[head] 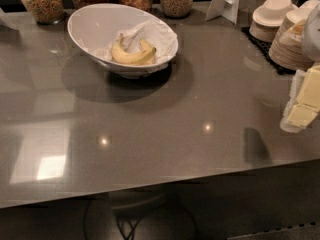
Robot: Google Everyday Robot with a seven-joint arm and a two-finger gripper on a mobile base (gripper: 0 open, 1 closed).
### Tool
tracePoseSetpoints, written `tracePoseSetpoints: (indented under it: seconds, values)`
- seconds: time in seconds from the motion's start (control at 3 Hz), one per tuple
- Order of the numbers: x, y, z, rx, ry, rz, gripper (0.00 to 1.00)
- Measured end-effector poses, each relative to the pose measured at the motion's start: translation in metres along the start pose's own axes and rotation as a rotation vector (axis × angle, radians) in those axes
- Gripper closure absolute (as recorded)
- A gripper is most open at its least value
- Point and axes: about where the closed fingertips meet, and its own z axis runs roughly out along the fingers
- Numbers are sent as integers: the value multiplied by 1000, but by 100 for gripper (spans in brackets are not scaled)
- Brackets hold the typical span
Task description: Pick banana from white bowl
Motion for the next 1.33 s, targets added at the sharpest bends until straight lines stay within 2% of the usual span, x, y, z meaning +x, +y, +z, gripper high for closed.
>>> tracePoseSetpoints:
  seconds: [0.33,0.67,1.0,1.33]
  values:
    - [0,0,0,0,-1,0,0]
    - [-27,-15,4,11,-118,16,0]
    - [-63,-34,5,32,-276,55,0]
    - [-100,-53,12,23,-421,102,0]
